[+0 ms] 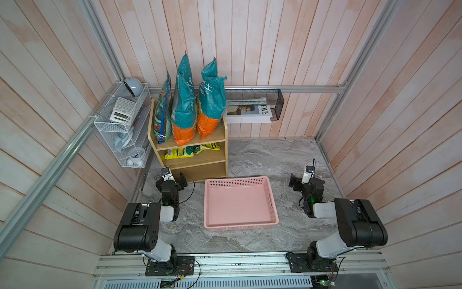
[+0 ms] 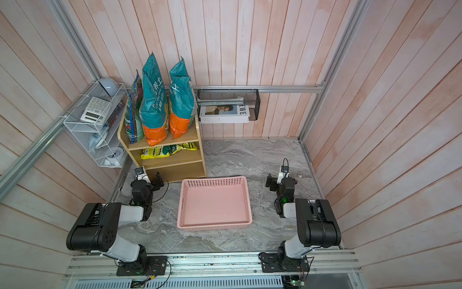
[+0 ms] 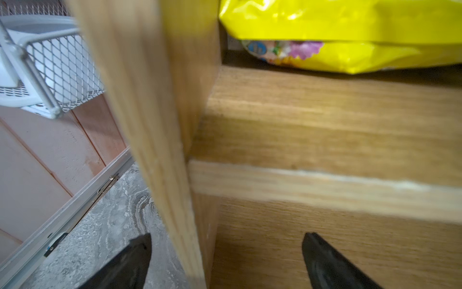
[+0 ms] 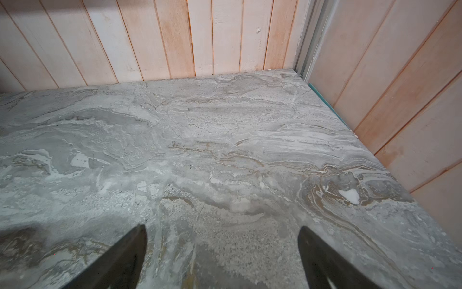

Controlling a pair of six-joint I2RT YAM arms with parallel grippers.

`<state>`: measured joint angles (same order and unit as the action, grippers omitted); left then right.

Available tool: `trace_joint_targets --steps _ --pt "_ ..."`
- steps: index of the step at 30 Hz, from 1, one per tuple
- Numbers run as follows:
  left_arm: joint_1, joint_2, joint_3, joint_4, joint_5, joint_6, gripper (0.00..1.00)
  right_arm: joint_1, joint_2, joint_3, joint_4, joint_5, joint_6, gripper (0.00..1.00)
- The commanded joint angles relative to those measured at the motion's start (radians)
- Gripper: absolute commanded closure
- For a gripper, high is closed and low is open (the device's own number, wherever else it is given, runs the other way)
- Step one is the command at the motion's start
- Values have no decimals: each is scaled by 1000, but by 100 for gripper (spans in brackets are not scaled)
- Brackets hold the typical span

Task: Take down the fertilizer bag from the shelf
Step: Pick up the fertilizer bag from the shelf.

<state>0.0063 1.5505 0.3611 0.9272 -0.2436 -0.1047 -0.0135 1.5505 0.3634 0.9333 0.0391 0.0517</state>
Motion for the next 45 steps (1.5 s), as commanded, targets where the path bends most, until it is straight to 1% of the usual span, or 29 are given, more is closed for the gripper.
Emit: trace_joint_targets --steps 1,13,16,17,18,20,21,23,25,26,28,29,32,35,37,39,43,45 --pt "3 7 15 -5 10 5 0 3 7 12 -7 -10 -6 2" --pt "3 9 15 -7 7 7 0 -3 9 12 -7 -21 -1 2" --pt "1 6 13 -2 5 8 0 6 5 7 4 -2 -5 2" --pt "-1 -4 9 4 -25 2 0 19 -9 -3 13 18 -14 2" --pt "-7 -38 12 -34 -72 -7 0 36 -32 -9 8 49 -27 2" --pt "-12 -186 37 -214 -145 -31 0 49 -110 3 -93 79 -36 2" --pt "-12 -240 41 -266 -170 -36 0 49 -134 10 -123 101 -27 2" --pt "-12 -317 8 -255 -243 -117 0 53 -184 8 -151 137 -22 2" --pt "-11 -371 -31 -223 -271 -158 0 79 -251 2 -179 177 -41 2" --pt "-11 -400 -35 -246 -263 -166 0 115 -302 -10 -176 203 -59 2" --pt "-11 -444 -14 -336 -254 -182 0 169 -401 -42 -157 198 -96 2" --pt "-12 -464 0 -374 -239 -190 0 188 -456 -48 -165 200 -92 2" --pt "-12 -495 5 -380 -164 -191 0 190 -549 -35 -256 161 -44 2" --pt "-12 -533 -16 -341 -108 -202 0 190 -550 -12 -288 107 -33 2" --pt "-12 -560 -29 -318 -58 -211 0 190 -523 -22 -220 76 -15 2" --pt "-12 -579 -35 -314 -20 -215 0 191 -521 -32 -194 43 -4 2" --pt "-17 -600 -18 -347 55 -207 0 190 -539 -2 -269 26 8 2" --pt "-31 -625 -3 -378 62 -198 0 190 -546 6 -286 31 12 2"
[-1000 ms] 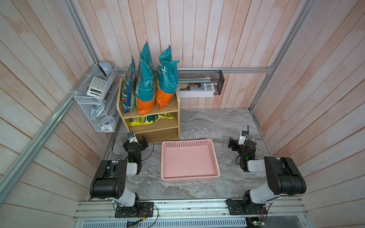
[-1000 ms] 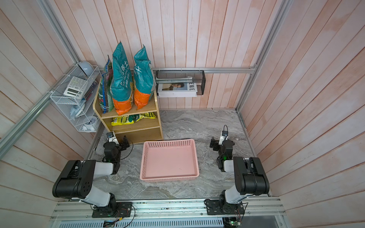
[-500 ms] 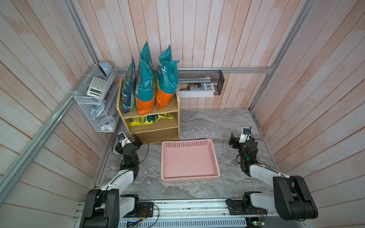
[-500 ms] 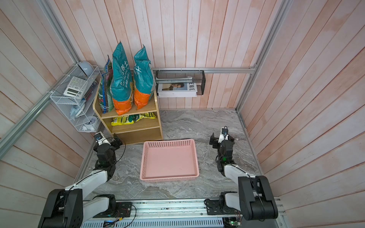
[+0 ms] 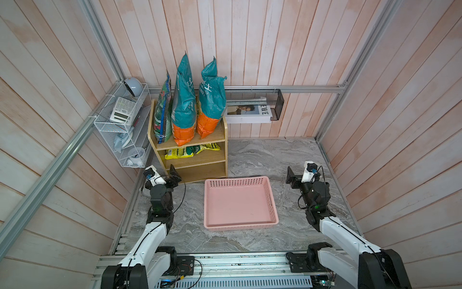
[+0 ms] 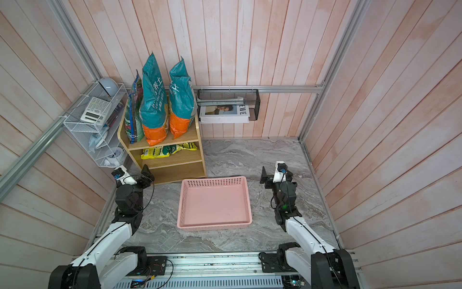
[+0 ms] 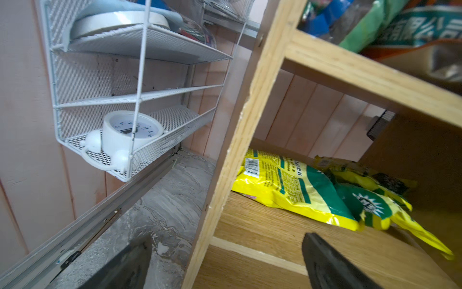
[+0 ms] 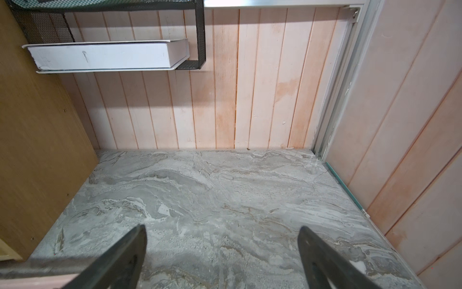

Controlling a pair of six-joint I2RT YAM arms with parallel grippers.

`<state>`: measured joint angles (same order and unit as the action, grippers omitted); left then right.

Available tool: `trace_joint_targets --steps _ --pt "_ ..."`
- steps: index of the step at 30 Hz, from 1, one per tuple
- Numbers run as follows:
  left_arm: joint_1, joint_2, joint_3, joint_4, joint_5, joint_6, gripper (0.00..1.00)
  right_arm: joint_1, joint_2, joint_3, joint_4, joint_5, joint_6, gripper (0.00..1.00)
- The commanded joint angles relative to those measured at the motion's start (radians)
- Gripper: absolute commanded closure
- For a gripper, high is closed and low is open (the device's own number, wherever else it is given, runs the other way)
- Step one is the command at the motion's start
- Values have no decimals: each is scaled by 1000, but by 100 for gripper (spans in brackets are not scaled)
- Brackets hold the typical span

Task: Take down the fertilizer bag from the shelf
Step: Pick up the fertilizer bag from the shelf.

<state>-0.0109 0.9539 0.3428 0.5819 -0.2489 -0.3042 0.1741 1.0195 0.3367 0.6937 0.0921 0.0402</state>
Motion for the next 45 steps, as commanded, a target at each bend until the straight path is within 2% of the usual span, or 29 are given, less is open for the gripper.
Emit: trace_joint_targets --steps 1,7,15,27,29,32,33,34,35,36,37,38,39,41,45 --pt "-25 -49 23 -54 63 11 0 1 -19 36 -50 -22 26 2" --pt "-88 -200 49 -154 -1 50 0 3 -70 78 -148 -64 62 2" --pt "-95 -218 80 -214 -11 51 0 3 -136 88 -189 -68 78 2" --pt "-126 -358 86 -252 -4 33 0 3 -226 87 -210 -117 102 2" --pt "-133 -375 86 -251 15 32 14 3 -230 87 -209 -131 107 3" --pt "-139 -396 81 -248 23 34 41 3 -240 85 -210 -143 107 15" --pt "-141 -398 81 -250 17 34 47 2 -243 84 -211 -143 107 17" --pt "-140 -396 81 -250 12 33 49 2 -246 84 -210 -144 108 18" --pt "-140 -394 82 -249 10 34 49 3 -248 84 -210 -145 107 19" --pt "-140 -387 85 -250 9 39 40 2 -248 83 -209 -146 104 18" --pt "-140 -380 84 -252 4 43 21 2 -247 84 -210 -144 99 15" --pt "-140 -374 84 -253 -6 45 9 2 -245 84 -213 -141 95 11" --pt "-140 -367 81 -252 -18 48 2 2 -243 82 -217 -135 92 7" --pt "-140 -361 74 -242 -29 57 0 1 -240 78 -214 -130 89 2" --pt "-139 -358 68 -236 -30 62 0 2 -252 66 -213 -132 82 2"
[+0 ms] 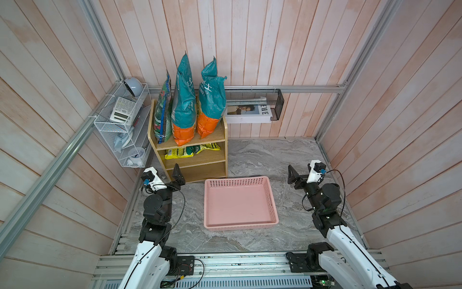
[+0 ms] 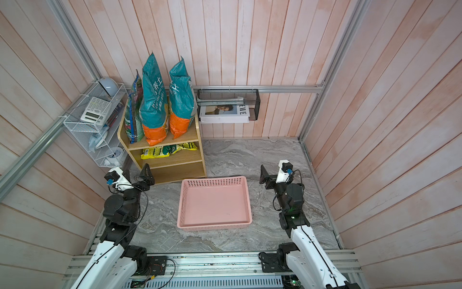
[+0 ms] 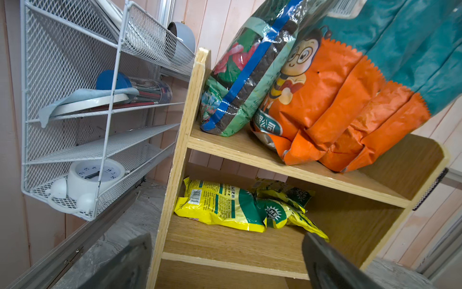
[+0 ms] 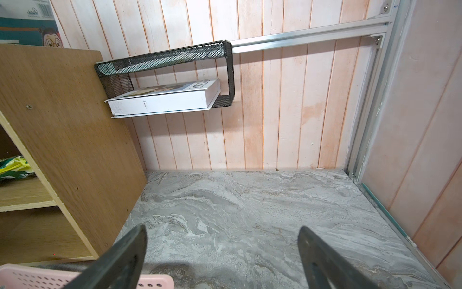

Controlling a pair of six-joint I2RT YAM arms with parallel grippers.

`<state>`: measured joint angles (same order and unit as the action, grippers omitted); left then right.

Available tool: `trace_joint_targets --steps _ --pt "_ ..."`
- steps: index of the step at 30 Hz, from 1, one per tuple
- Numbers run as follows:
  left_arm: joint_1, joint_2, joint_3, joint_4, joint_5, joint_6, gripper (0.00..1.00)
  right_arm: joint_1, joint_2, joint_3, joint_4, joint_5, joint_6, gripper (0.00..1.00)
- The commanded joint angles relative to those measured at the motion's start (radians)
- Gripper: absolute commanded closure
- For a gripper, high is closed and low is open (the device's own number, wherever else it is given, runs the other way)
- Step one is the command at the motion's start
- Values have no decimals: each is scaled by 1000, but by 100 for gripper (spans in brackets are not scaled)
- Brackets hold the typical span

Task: Take down the fertilizer bag from the shelf
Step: Pick up the fertilizer bag from the shelf.

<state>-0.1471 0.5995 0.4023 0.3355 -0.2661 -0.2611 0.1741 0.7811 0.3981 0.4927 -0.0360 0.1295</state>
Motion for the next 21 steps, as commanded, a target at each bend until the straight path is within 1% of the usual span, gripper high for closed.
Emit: trace_joint_targets --steps 1,5,9,14,17,21 --pt "-3 -3 7 11 -12 19 0 2 -17 4 -14 -2 -8 2" --pt "-4 -2 28 -4 24 -5 0 2 -24 2 -16 -3 -2 2" --pt "-23 -3 116 -84 107 -62 0 2 -20 6 -11 -11 6 2" --pt "-106 50 311 -321 61 -97 0 2 -4 50 -33 -24 66 2" --pt "-112 66 387 -365 95 -160 0 4 -5 102 -68 -48 119 2" --pt "-112 70 460 -372 68 -211 0 4 -13 166 -112 -27 204 2"
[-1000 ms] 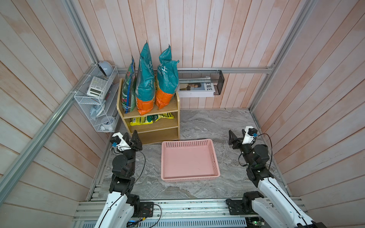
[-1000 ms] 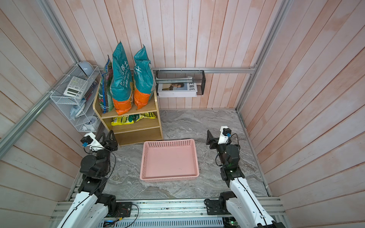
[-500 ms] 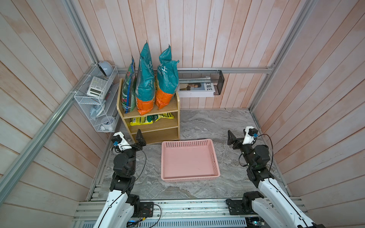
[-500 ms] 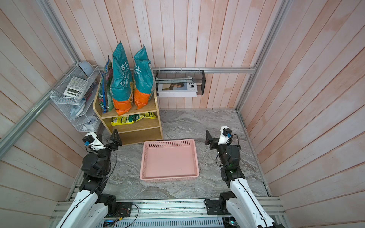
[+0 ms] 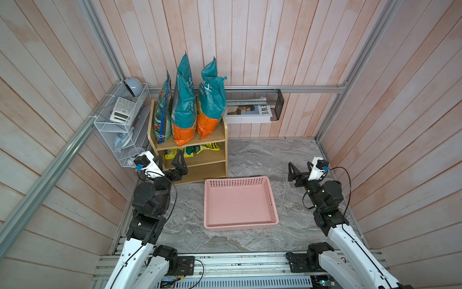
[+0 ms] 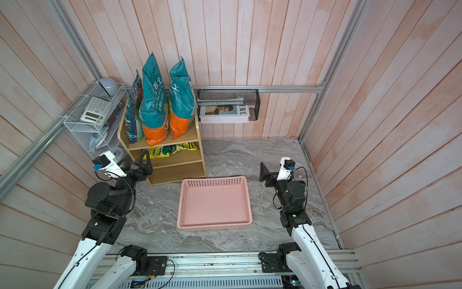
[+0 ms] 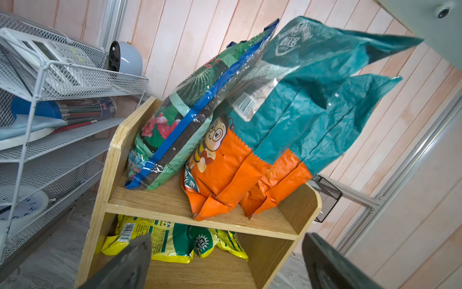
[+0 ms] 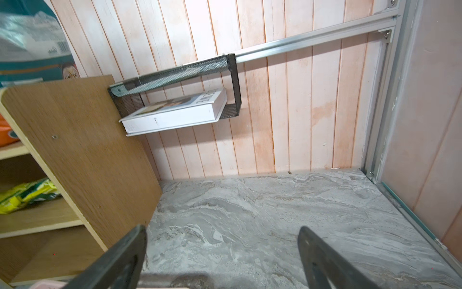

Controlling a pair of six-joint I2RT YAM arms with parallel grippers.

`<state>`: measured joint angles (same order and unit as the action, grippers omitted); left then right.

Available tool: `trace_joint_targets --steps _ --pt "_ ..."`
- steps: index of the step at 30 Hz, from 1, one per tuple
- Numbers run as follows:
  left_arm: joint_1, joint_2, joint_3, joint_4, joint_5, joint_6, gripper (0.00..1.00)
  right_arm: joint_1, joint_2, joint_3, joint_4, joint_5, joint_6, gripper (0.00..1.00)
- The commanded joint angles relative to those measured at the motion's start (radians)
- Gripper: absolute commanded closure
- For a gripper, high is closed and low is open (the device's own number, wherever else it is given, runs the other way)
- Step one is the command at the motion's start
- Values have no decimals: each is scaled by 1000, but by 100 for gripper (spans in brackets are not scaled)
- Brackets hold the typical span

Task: Take down the fertilizer bag from the shelf
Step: Pick up the fertilizer bag from the shelf.

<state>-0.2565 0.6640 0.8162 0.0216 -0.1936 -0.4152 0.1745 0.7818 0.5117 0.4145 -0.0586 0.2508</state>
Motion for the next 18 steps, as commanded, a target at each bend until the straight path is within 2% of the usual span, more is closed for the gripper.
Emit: trace_joint_targets --steps 1,5,9,13,18 --pt "-3 8 63 -45 -21 -46 0 3 -12 66 -37 2 101 2" --pt "-2 59 116 12 -154 64 0 3 0 171 -176 5 121 2" --pt "4 157 143 113 -155 251 0 3 -49 208 -297 -58 37 2" --pt "65 255 179 212 -134 303 0 3 -172 77 -236 -22 -17 2" --pt "166 331 319 119 -119 275 0 4 -267 -5 -222 23 -35 2"
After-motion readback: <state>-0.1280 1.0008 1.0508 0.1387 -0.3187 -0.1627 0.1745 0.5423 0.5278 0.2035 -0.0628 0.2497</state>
